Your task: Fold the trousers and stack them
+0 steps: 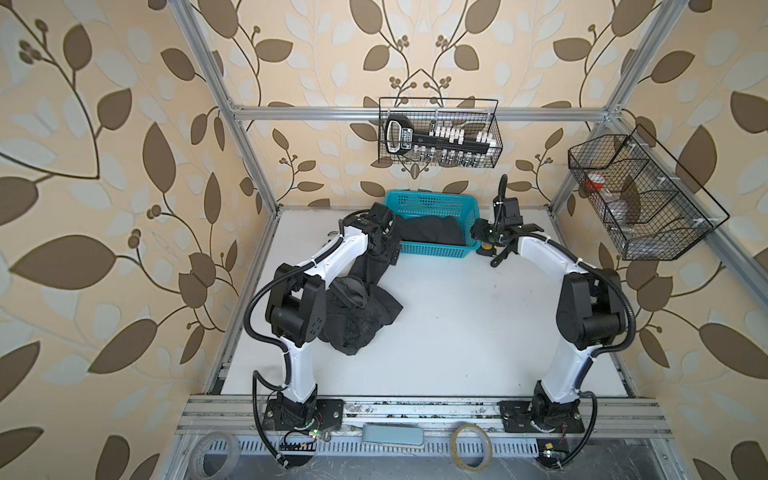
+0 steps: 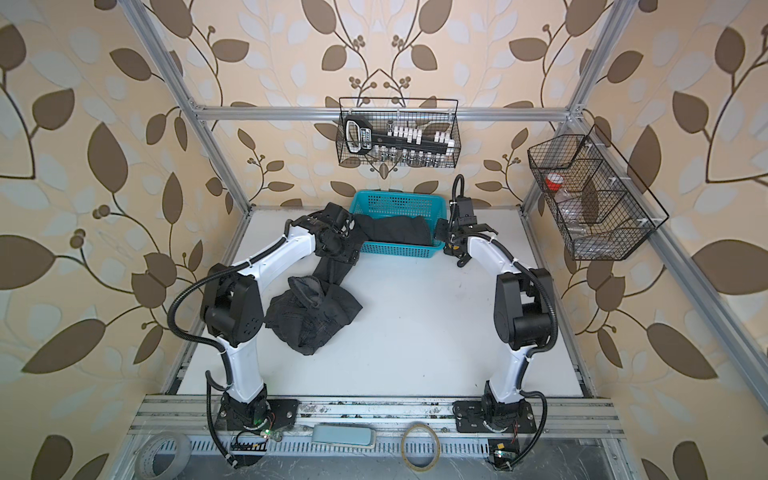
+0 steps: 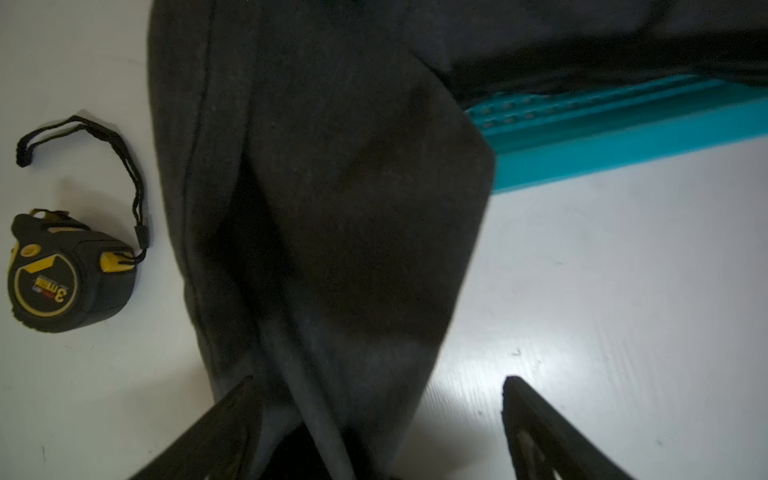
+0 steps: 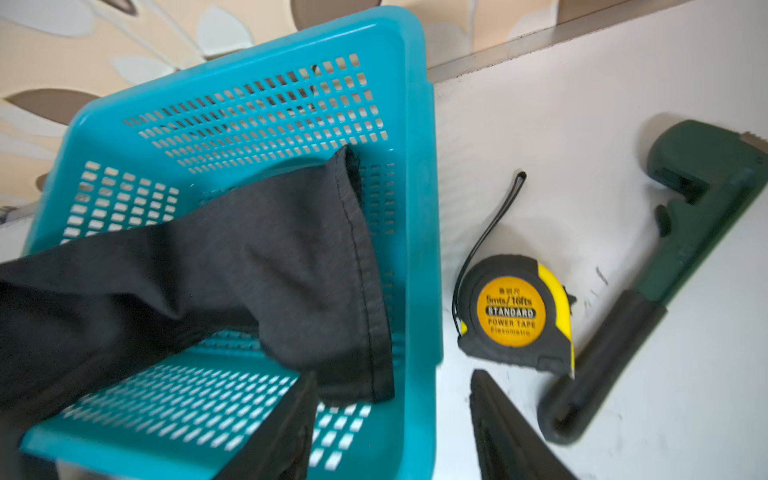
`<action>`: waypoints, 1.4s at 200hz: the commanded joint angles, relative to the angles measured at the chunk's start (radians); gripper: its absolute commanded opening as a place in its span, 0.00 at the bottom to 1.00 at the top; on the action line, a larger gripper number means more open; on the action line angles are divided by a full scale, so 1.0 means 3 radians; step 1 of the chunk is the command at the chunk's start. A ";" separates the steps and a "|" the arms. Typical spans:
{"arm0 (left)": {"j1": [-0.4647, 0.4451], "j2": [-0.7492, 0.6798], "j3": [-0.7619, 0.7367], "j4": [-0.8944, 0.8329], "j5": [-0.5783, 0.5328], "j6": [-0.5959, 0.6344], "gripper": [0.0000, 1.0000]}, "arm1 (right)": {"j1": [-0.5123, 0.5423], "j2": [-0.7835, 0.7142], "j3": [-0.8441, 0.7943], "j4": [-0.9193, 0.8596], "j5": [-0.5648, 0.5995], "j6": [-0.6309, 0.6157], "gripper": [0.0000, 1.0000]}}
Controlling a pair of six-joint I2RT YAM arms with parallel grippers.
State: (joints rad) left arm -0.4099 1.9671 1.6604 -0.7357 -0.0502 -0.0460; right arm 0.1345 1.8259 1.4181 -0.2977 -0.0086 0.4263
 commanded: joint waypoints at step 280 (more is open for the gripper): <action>-0.0011 -0.2441 -0.1628 0.0721 0.3531 -0.0348 0.00 | 0.0254 0.0450 -0.0031 0.0253 -0.0244 0.0119 0.59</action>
State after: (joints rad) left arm -0.3614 1.2545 1.2602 -0.5690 0.7830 -0.1444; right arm 0.2184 1.9312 1.3491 -0.2268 -0.0643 0.4782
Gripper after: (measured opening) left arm 0.061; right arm 0.579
